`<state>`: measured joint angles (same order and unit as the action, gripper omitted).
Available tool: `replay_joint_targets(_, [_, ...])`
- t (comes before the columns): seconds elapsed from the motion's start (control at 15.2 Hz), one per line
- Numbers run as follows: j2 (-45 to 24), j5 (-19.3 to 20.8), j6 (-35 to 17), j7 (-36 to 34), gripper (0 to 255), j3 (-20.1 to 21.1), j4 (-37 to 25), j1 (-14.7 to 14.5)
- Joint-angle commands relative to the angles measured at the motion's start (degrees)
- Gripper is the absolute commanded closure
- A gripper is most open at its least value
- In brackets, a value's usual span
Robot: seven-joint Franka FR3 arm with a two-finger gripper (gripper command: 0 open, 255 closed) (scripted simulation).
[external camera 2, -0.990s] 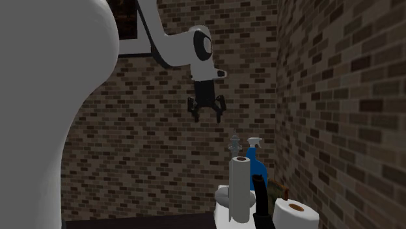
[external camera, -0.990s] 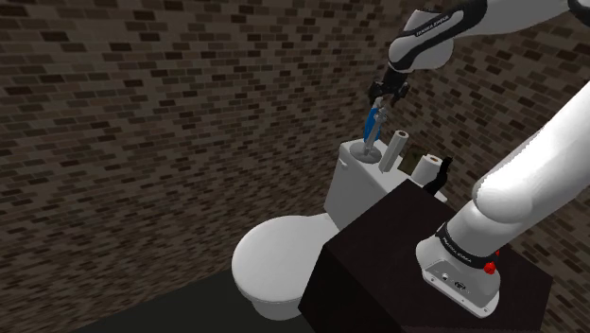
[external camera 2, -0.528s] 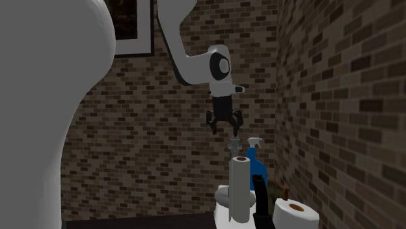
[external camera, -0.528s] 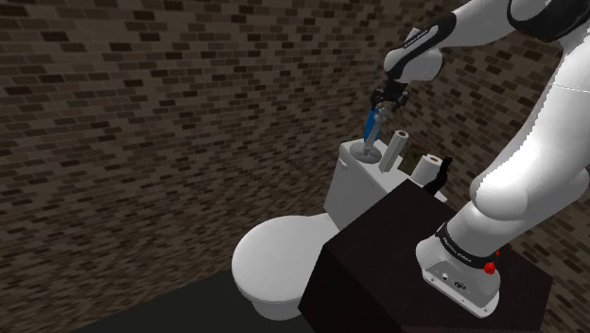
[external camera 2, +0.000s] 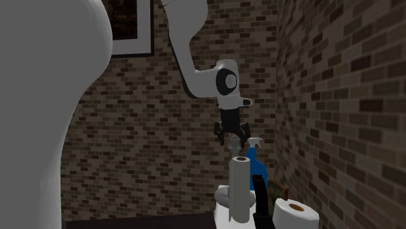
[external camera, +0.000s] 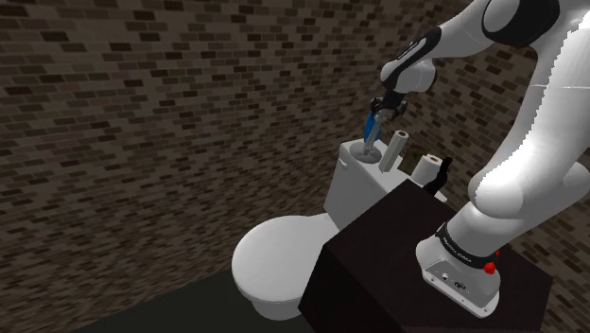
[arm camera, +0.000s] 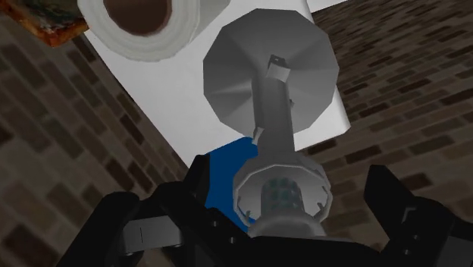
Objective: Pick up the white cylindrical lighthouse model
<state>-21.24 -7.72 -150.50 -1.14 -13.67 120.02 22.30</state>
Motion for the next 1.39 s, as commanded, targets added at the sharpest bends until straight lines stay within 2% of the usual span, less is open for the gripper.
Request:
replay_joint_targets(0.0, [-1.3,-0.6,-1.3,0.5,0,0.4,0.0,0.4])
replay_joint_targets(0.2, [-2.3,-1.0,-2.2,0.7,0,0.7,0.0,0.6])
replay_joint_targets(0.26, [-2.3,-1.0,-2.3,0.8,255,0.7,0.0,0.6])
replay_joint_targets(0.86, [-2.3,-1.0,-2.2,0.7,255,0.7,0.0,0.6])
replay_joint_targets(1.32, [1.8,0.8,2.1,-0.5,255,-0.5,-0.3,-0.3])
